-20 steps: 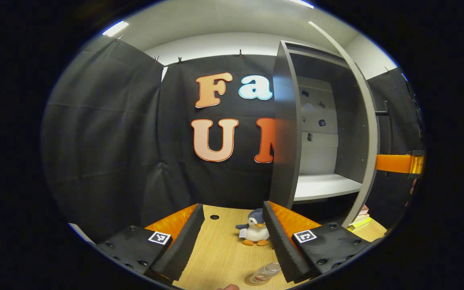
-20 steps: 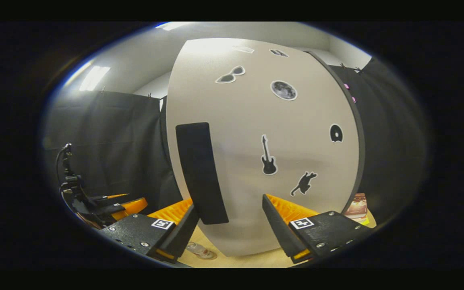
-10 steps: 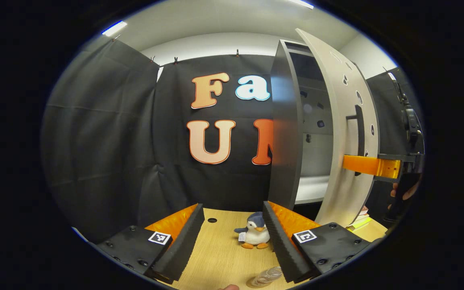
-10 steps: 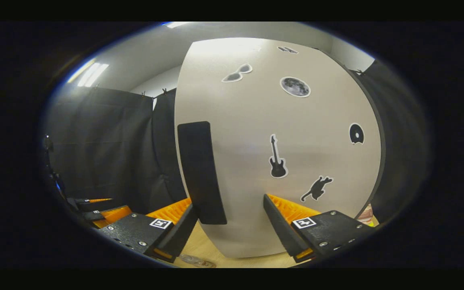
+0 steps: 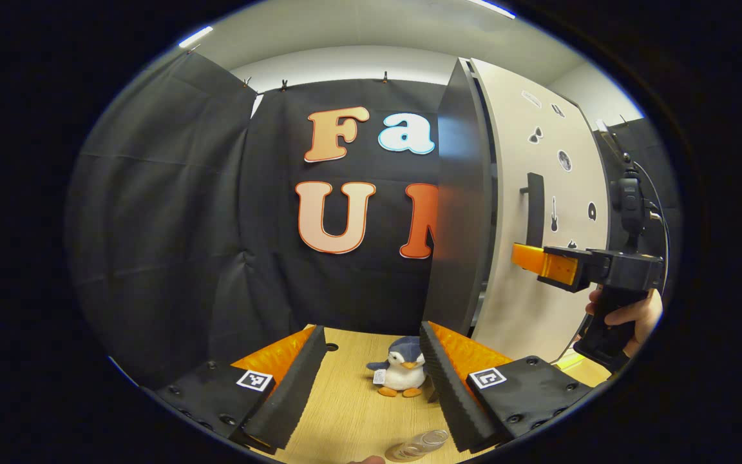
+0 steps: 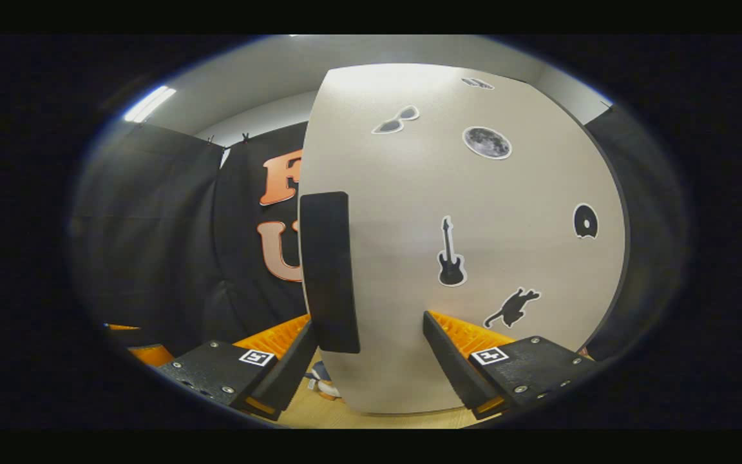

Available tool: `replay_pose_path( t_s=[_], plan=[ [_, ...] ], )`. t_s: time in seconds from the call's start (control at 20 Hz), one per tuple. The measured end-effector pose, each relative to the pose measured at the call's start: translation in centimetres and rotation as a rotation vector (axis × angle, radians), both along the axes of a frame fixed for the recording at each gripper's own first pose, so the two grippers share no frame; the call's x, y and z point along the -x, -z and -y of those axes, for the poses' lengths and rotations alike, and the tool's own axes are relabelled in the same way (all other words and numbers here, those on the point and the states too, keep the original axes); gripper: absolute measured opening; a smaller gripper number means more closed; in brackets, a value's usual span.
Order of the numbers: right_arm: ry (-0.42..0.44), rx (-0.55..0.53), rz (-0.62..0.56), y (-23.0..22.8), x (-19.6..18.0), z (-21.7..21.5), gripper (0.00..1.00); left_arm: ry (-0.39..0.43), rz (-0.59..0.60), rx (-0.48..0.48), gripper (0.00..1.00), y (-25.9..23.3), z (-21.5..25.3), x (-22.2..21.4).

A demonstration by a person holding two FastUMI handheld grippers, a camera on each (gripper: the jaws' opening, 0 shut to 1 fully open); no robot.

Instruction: Open the cabinet door with the right hand, grasp the bottle in the cabinet with the left hand and place it on the coaster, then close the cabinet door with the right hand.

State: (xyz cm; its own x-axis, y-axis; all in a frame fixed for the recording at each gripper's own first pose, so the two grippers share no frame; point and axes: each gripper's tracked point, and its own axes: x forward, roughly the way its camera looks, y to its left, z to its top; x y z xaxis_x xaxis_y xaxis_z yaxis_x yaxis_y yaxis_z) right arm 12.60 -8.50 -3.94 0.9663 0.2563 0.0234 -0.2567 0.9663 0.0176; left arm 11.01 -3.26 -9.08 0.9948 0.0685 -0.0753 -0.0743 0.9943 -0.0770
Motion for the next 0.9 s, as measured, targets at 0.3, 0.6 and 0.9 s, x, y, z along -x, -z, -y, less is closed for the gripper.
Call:
replay_pose_path(
  t_s=[0.3, 0.6, 0.9],
  plan=[
    [0.036, 0.014, 0.028, 0.1, 0.0, -0.2, 0.95, 0.016, -0.008, -0.01, 0.96, 0.1, 0.2, -0.5],
    [0.031, 0.019, 0.038, -0.5, 0.3, -0.3, 0.95, 0.016, 0.001, -0.029, 0.95, -1.0, 0.9, 0.3],
    [0.022, 0.036, 0.025, -1.6, 6.8, 1.7, 0.95, 0.04, 0.039, -0.037, 0.96, -2.9, 3.8, 2.6]
  ],
)
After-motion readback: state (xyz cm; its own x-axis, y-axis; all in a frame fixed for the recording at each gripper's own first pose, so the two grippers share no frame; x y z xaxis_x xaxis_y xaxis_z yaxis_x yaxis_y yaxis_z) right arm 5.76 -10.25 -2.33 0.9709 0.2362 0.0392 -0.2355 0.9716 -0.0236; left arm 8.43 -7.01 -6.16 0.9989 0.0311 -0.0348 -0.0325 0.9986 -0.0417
